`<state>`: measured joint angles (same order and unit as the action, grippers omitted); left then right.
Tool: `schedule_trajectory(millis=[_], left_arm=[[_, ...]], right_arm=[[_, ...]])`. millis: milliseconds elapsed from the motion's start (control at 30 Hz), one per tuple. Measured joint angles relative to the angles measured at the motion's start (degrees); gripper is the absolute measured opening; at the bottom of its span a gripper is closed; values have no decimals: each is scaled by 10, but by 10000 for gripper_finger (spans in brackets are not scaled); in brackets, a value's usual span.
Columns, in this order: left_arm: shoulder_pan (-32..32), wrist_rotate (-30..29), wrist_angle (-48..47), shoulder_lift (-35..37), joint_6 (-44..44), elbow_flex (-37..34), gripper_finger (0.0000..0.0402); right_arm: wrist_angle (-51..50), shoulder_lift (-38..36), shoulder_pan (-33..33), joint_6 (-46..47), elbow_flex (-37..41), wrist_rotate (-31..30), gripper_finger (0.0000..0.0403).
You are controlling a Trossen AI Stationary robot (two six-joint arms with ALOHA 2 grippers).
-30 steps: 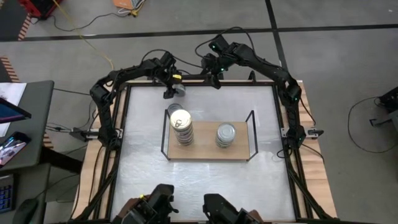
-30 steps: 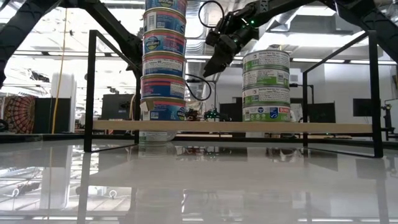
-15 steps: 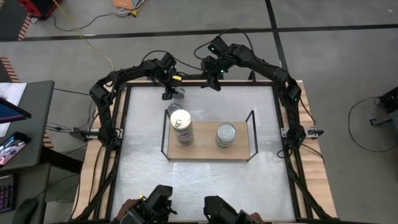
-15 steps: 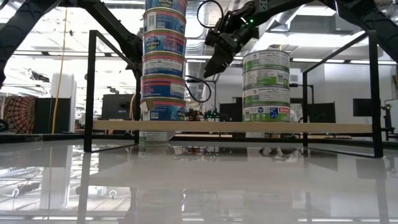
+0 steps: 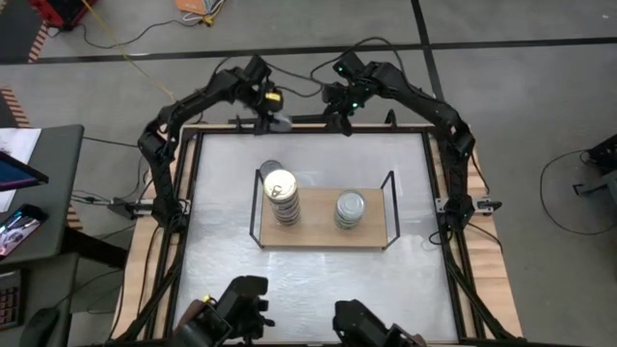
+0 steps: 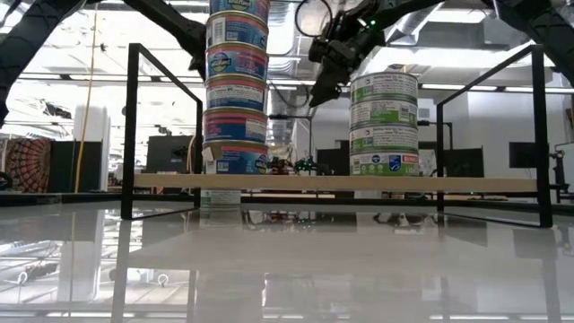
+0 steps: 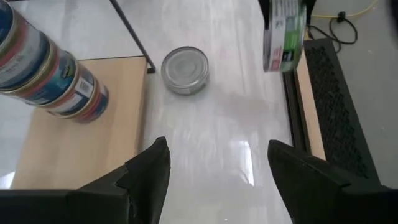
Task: Stack canned seafood by type on shelf
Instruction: Stack the green tuna can on top of the green tuna can on the shelf
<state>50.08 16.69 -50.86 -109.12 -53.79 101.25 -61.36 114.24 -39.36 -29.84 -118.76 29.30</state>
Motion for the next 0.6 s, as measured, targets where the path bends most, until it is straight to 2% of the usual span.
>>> schedule_trajectory(millis=[233,600], left_arm=[[0,31,-46,13,16,86,132],[-36,125,-41,66,76,148,132]], right_arm=[[-17,-37,-26,3,0,0,290],[24,-38,-62,37,57,7,290]])
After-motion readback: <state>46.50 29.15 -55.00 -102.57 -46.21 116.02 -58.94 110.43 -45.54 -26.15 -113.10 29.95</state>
